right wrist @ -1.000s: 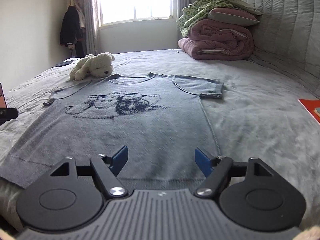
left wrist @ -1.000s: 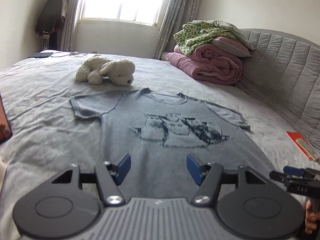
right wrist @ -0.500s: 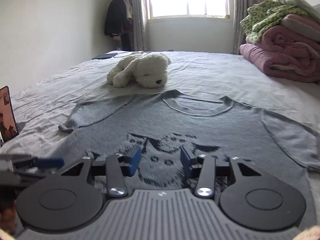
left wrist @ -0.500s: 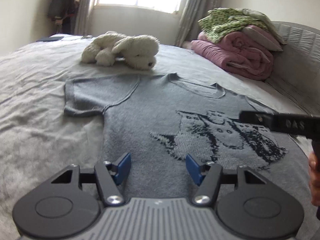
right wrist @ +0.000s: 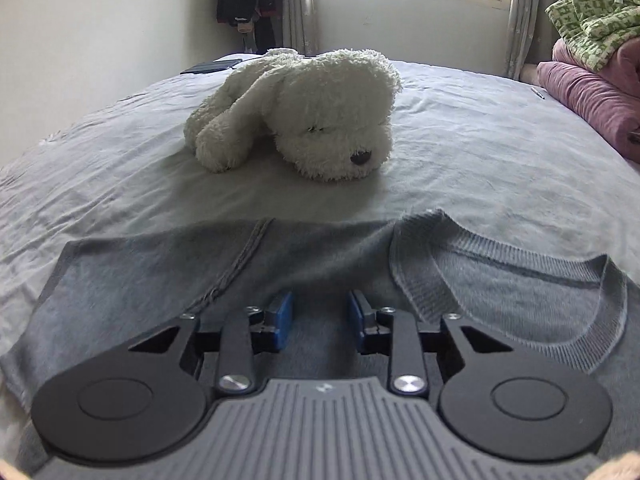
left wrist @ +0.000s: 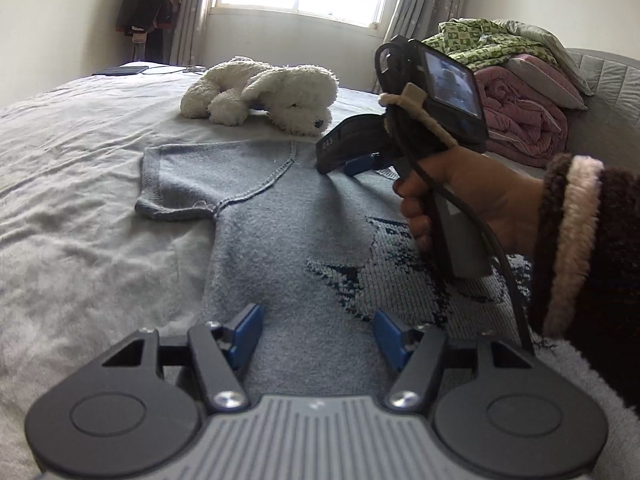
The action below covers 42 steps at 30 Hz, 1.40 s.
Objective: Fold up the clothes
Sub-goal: 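Release the hem with both grippers and move them over the sweater body, then move the right gripper to the sweater's short sleeve and grasp its edge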
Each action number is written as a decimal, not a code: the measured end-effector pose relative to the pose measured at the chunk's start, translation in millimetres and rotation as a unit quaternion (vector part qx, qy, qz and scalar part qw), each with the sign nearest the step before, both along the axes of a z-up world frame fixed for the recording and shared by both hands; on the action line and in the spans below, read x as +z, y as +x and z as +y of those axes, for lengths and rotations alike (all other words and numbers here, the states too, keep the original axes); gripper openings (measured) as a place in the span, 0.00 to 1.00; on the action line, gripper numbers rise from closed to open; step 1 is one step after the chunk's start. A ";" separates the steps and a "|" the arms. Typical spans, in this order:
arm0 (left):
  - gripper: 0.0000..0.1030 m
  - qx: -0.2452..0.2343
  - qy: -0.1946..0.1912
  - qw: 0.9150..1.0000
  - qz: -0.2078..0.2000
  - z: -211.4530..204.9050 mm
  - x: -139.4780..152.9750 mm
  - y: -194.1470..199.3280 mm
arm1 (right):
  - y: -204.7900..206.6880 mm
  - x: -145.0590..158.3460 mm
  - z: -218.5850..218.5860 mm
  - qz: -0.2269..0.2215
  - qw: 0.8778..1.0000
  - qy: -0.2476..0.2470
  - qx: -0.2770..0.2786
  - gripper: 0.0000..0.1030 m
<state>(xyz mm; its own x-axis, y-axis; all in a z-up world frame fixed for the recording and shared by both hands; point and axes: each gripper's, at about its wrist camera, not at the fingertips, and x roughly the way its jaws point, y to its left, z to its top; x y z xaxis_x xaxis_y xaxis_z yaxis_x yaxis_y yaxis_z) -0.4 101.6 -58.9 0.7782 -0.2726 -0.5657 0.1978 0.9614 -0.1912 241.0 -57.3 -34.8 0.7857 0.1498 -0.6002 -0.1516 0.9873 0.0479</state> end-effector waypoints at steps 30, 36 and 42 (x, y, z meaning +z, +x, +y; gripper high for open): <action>0.67 -0.021 -0.085 0.996 -0.007 21.7 18.3 14.3 | -106.1 24.4 -86.7 -0.017 0.997 0.026 -0.071 0.62; 0.68 -0.032 0.025 0.999 0.016 -2.4 6.0 13.6 | -176.2 12.2 -122.2 0.009 0.993 0.042 -0.111 0.62; 0.71 -0.022 0.044 0.998 0.024 -5.4 11.9 9.9 | -233.4 18.0 -167.1 0.009 0.987 0.045 -0.153 0.66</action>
